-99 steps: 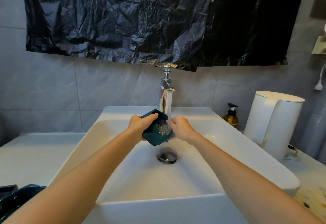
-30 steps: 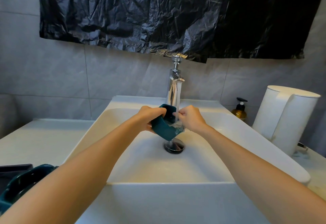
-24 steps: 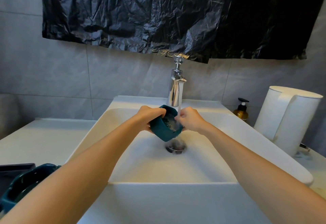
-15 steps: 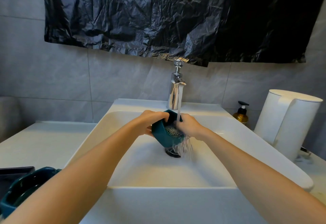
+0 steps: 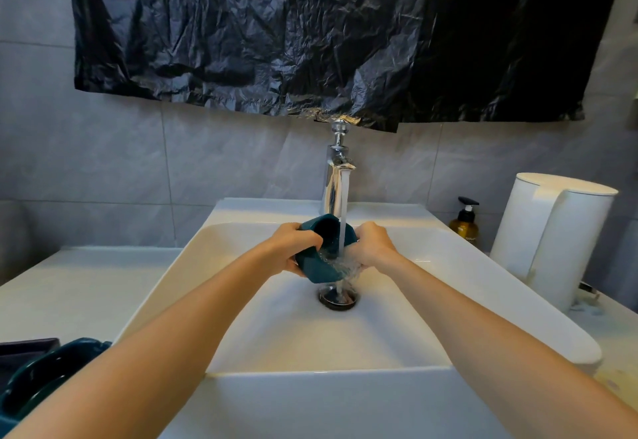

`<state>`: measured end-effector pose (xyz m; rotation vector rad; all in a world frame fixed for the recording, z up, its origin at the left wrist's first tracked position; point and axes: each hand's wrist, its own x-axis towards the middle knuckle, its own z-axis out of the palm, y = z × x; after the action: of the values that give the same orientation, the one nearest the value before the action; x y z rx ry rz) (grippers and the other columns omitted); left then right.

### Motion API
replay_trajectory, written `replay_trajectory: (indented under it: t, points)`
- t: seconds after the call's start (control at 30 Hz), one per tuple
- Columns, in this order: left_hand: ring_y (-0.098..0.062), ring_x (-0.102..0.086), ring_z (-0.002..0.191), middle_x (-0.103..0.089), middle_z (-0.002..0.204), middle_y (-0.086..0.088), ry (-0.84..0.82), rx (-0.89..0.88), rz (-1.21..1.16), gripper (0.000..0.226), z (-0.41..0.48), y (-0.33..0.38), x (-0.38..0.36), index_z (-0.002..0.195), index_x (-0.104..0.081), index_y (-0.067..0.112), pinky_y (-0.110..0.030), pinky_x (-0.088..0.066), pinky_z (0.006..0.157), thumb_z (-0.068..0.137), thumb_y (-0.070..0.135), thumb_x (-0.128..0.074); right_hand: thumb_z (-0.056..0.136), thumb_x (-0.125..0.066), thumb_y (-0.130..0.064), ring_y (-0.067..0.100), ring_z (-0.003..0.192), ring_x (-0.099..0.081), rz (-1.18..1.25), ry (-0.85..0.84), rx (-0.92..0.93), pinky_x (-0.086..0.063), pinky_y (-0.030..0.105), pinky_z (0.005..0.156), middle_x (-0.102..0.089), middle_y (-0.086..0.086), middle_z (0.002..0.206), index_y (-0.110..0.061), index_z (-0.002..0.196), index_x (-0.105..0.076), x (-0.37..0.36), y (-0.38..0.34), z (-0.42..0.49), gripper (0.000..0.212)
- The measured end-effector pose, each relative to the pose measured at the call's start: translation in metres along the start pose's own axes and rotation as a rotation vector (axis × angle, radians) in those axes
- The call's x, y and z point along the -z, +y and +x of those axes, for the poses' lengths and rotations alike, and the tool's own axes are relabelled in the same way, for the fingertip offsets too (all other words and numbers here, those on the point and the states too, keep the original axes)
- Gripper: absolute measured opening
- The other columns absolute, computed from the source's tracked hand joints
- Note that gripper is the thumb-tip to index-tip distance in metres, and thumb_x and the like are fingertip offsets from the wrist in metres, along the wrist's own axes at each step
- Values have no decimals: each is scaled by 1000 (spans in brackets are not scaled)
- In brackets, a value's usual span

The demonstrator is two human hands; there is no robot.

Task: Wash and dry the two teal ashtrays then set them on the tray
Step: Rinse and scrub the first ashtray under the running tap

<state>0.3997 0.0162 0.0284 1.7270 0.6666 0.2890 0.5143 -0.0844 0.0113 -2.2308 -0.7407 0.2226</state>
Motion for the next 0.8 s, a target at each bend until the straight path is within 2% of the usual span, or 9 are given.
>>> replay_trajectory:
  t: [0.1, 0.2, 0.3, 0.37, 0.43, 0.5, 0.57, 0.67, 0.8]
  points:
    - [-30, -60, 94, -57, 108, -16, -28, 25, 2, 34, -2, 0, 1, 123, -47, 4, -39, -57, 68, 90, 6, -53, 91, -64, -18, 24, 54, -64, -124, 87, 98, -53, 26, 49, -63, 10, 74, -4, 80, -63, 1, 2, -1, 17]
    - [-27, -61, 87, -57, 107, -16, -33, 15, 7, 31, -2, 2, 2, 121, -47, 3, -38, -57, 64, 91, 7, -53, 88, -63, -10, 25, 59, -54, -208, 177, 225, -42, 26, 46, -56, 6, 65, -9, 64, -57, 2, 2, -1, 25]
    - [-28, -60, 85, -57, 104, -17, -23, 23, -1, 30, -2, 2, 4, 118, -48, 2, -40, -56, 66, 89, 5, -54, 83, -62, 3, 27, 72, -54, -269, 198, 375, -41, 29, 55, -63, 11, 80, -4, 79, -67, 1, 1, 1, 9]
    - [-27, -61, 84, -58, 98, -15, -24, 34, -14, 27, -2, 3, 4, 116, -47, 3, -40, -56, 65, 90, 6, -54, 86, -64, -3, 26, 71, -55, -289, 185, 393, -45, 31, 57, -65, 13, 82, -4, 81, -68, 3, -1, 4, 6]
    - [-26, -62, 82, -59, 96, -14, -42, 48, 4, 27, -2, 3, 4, 117, -47, 4, -38, -56, 63, 91, 9, -53, 91, -65, -22, 21, 60, -48, -330, 154, 349, -38, 27, 50, -55, 7, 66, -6, 67, -60, 7, -5, 4, 30]
    - [-28, -62, 89, -60, 101, -16, -61, 65, 35, 27, -2, 2, 3, 117, -47, 4, -39, -57, 66, 92, 12, -53, 93, -60, -35, 22, 60, -46, -370, 93, 315, -32, 26, 48, -49, 5, 62, -8, 70, -58, 9, -5, 4, 36]
    - [-28, -63, 88, -61, 99, -16, -65, 70, 55, 29, -2, 2, 2, 118, -49, 3, -38, -58, 66, 91, 13, -53, 96, -55, -31, 27, 74, -54, -391, 13, 345, -39, 30, 57, -61, 11, 79, -8, 89, -69, 10, -2, 2, 28]
    - [-26, -62, 82, -61, 92, -13, -58, 50, 69, 31, 0, 1, 4, 119, -50, 3, -38, -58, 63, 89, 11, -52, 101, -44, -11, 32, 96, -60, -422, -93, 386, -47, 39, 76, -66, 15, 110, -3, 105, -65, 10, 0, 2, 23]
    - [-25, -62, 79, -61, 90, -13, -53, 51, 65, 26, 0, 0, 8, 113, -49, 5, -38, -59, 65, 88, 10, -50, 101, -43, -14, 29, 80, -55, -310, -88, 401, -45, 40, 68, -57, 10, 85, -7, 86, -54, 7, -2, 2, 20]
